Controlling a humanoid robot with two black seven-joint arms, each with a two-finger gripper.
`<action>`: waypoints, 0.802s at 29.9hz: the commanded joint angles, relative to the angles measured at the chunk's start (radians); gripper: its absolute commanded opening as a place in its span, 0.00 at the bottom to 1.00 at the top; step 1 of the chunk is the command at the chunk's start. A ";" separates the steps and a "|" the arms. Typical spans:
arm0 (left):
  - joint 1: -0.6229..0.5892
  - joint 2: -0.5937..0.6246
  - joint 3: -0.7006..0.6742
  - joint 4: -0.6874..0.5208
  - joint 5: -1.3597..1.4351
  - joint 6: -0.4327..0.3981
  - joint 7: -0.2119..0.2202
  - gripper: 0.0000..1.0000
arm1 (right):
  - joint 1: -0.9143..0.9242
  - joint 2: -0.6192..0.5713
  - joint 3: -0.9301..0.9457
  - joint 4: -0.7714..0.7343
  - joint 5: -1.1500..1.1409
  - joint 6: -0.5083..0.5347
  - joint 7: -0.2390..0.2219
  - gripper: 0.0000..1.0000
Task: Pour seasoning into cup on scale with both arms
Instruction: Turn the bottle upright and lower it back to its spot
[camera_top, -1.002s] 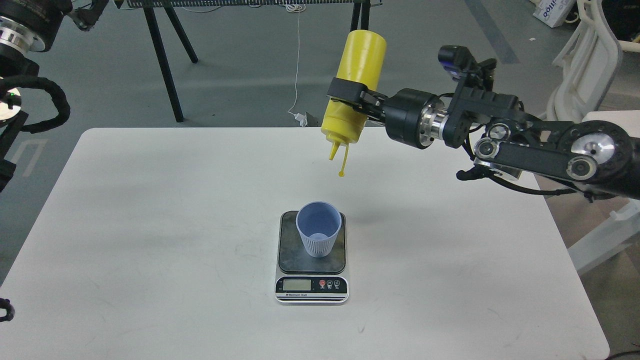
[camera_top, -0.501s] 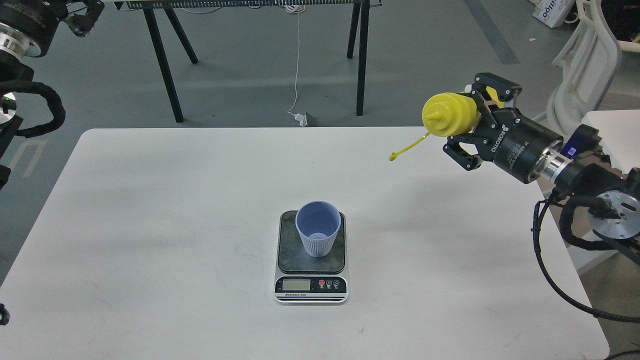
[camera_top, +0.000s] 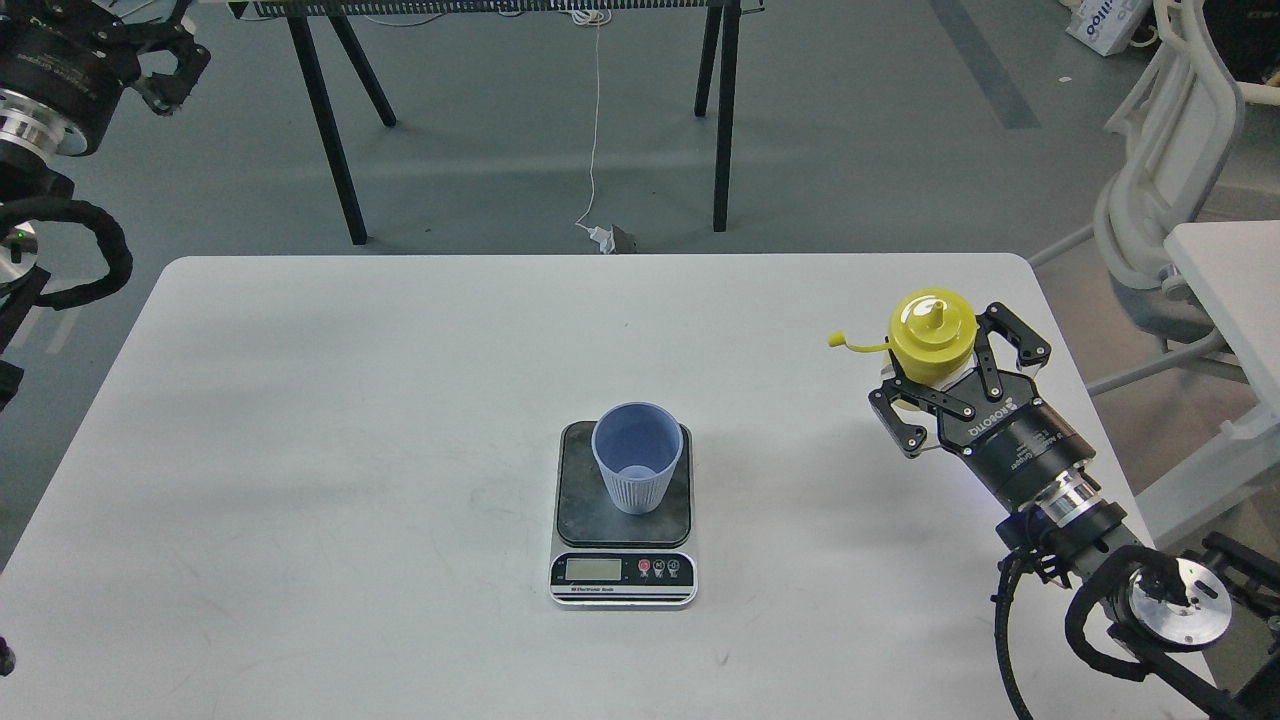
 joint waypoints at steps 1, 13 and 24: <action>0.000 0.004 0.002 0.001 0.000 -0.005 0.001 1.00 | -0.084 0.002 0.031 -0.004 0.056 0.000 0.008 0.29; 0.000 0.002 0.002 -0.019 0.000 0.004 0.001 1.00 | -0.213 0.020 0.064 -0.056 0.121 0.000 0.002 0.32; 0.000 0.002 0.002 -0.032 0.000 0.004 0.001 1.00 | -0.149 0.102 0.059 -0.141 0.116 0.000 -0.004 0.33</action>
